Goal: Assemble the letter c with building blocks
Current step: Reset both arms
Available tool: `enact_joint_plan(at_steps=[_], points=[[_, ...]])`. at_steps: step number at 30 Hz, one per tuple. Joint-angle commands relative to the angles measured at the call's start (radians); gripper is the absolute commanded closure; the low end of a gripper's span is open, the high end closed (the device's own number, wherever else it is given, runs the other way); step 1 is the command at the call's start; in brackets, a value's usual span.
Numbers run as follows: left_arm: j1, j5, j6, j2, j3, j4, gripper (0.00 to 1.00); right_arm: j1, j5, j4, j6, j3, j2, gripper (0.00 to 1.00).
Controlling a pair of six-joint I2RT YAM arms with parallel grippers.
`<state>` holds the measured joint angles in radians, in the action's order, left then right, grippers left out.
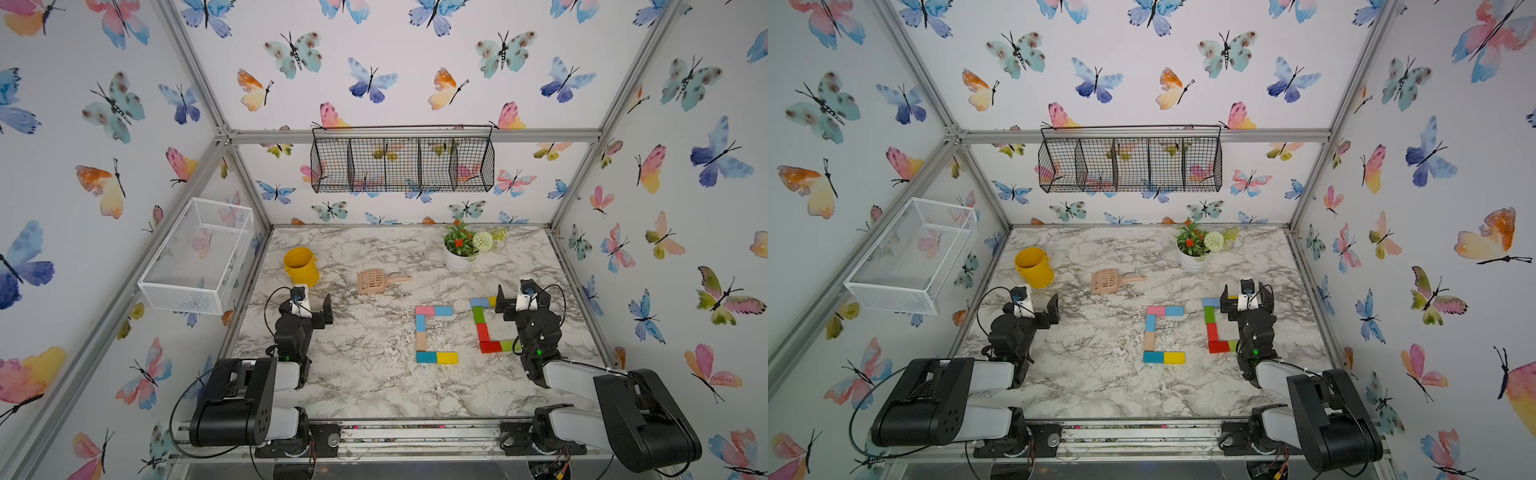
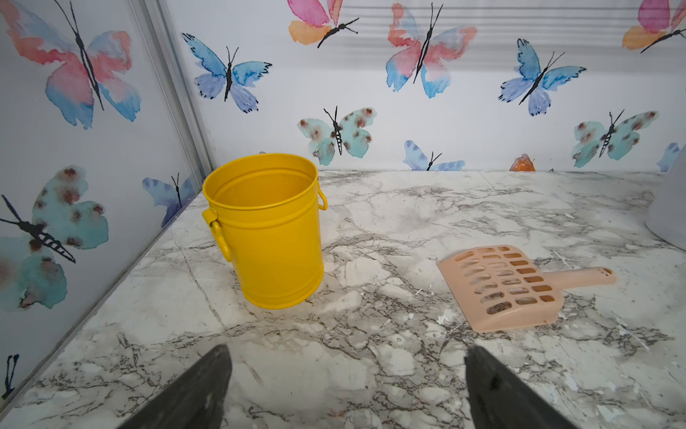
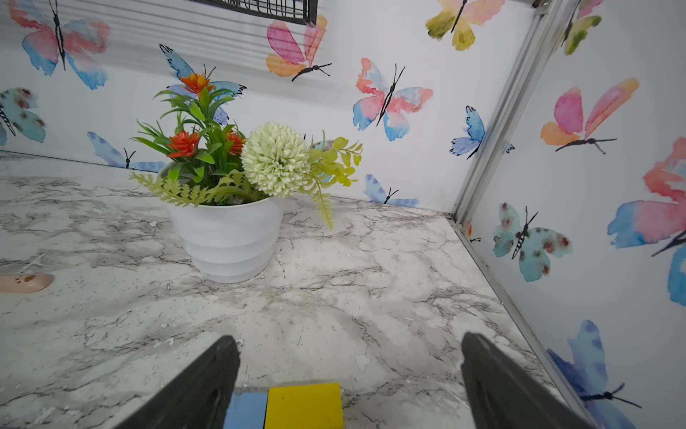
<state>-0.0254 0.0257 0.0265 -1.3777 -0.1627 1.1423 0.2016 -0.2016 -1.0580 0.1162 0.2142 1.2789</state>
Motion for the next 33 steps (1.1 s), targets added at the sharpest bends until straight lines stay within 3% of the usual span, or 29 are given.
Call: enact_joint_plan(at_steps=[1, 3, 12, 24, 33], points=[[0.004, 0.010, 0.009, -0.011, -0.010, -0.026, 0.02, -0.002, 0.053, 0.020, -0.011, 0.024, 0.040, 0.02], [0.004, 0.001, 0.004, -0.014, -0.018, -0.036, 0.02, -0.004, 0.016, -0.011, -0.037, 0.020, 0.088, 0.02], [0.004, 0.003, 0.005, -0.018, -0.030, -0.056, 0.02, -0.002, 0.013, -0.501, -0.023, -0.117, 0.331, 0.03], [0.004, -0.011, -0.001, -0.022, -0.037, -0.067, 0.02, -0.052, 0.069, -0.205, -0.066, -0.001, 0.289, 0.00], [0.005, -0.065, -0.026, -0.029, -0.052, -0.088, 0.02, -0.059, 0.081, -0.202, -0.068, 0.002, 0.290, 0.00]])
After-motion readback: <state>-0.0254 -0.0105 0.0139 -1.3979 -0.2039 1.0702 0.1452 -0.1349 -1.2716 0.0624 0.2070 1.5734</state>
